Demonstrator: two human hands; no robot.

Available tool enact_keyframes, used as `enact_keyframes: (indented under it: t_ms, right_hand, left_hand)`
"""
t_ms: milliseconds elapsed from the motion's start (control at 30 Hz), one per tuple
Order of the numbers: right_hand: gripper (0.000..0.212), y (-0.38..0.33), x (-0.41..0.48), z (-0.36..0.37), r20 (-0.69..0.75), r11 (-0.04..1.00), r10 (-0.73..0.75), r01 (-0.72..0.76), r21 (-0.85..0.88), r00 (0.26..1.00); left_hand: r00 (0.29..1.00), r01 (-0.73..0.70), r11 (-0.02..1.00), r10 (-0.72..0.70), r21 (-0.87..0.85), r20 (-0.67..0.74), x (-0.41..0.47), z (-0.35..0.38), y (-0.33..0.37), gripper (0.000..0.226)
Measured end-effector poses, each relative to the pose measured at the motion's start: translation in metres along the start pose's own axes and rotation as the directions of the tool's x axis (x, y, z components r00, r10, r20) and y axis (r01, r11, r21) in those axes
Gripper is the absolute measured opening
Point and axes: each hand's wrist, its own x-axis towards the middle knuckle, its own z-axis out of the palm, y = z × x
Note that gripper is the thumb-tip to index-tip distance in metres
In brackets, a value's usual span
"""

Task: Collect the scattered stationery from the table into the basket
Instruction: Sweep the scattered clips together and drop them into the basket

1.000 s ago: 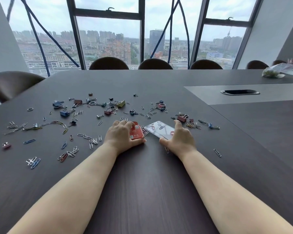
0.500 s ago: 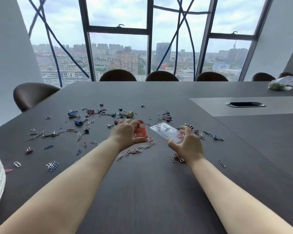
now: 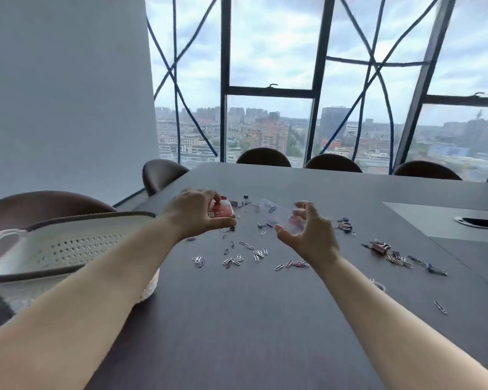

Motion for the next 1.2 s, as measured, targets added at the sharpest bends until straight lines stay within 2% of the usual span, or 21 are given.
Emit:
enact_keyframes:
  t_ms: [133,367,467,533,700,767,867,967,1100,1200]
  right_hand:
    - [0.065,-0.064,-0.004,0.041,0.069,0.991,-0.100,0.093,0.092,0.993]
    - [0.064,-0.131,-0.023,0.105,0.093,0.972,-0.176,0.157,0.177,0.980]
    - [0.063,-0.137,-0.031,0.119,0.088,0.964,-0.192,0.171,0.204,0.978]
    - [0.064,-0.138,-0.034,0.124,0.095,0.961,-0.194,0.169,0.220,0.976]
    - [0.062,-0.150,-0.037,0.131,0.084,0.950,-0.241,0.217,0.226,0.967]
    - [0.061,-0.160,-0.038,0.136,0.103,0.944,-0.270,0.242,0.225,0.957]
    - [0.054,-0.180,-0.040,0.146,0.212,0.936,-0.315,0.266,0.231,0.925]
    - [0.046,-0.198,-0.037,0.161,0.335,0.930,-0.366,0.323,0.177,0.868]
    - [0.050,-0.203,-0.031,0.178,0.461,0.909,-0.382,0.416,0.031,0.801]
    - [0.050,-0.200,-0.033,0.179,0.432,0.892,-0.410,0.452,0.006,0.803]
  left_hand:
    - [0.988,0.157,0.984,-0.156,0.082,-0.015,-0.056,-0.053,-0.062,0.064]
    - [0.876,0.420,0.890,-0.449,0.179,0.174,-0.128,-0.078,-0.153,0.052]
    - [0.854,0.469,0.881,-0.469,0.059,0.227,-0.131,-0.076,-0.161,0.047]
    - [0.868,0.435,0.897,-0.440,0.076,0.232,-0.128,-0.078,-0.159,0.048]
    - [0.900,0.400,0.913,-0.408,0.086,0.152,-0.131,-0.092,-0.162,0.047]
    - [0.914,0.399,0.904,-0.405,0.155,0.013,-0.139,-0.093,-0.170,0.044]
    - [0.877,0.468,0.862,-0.425,0.198,-0.224,-0.153,-0.086,-0.185,0.031]
    - [0.845,0.513,0.852,-0.479,0.109,-0.236,-0.164,-0.075,-0.198,0.024]
    - [0.835,0.500,0.866,-0.487,-0.018,-0.257,-0.172,-0.065,-0.204,0.023]
    - [0.829,0.498,0.867,-0.482,-0.018,-0.284,-0.174,-0.065,-0.202,0.023]
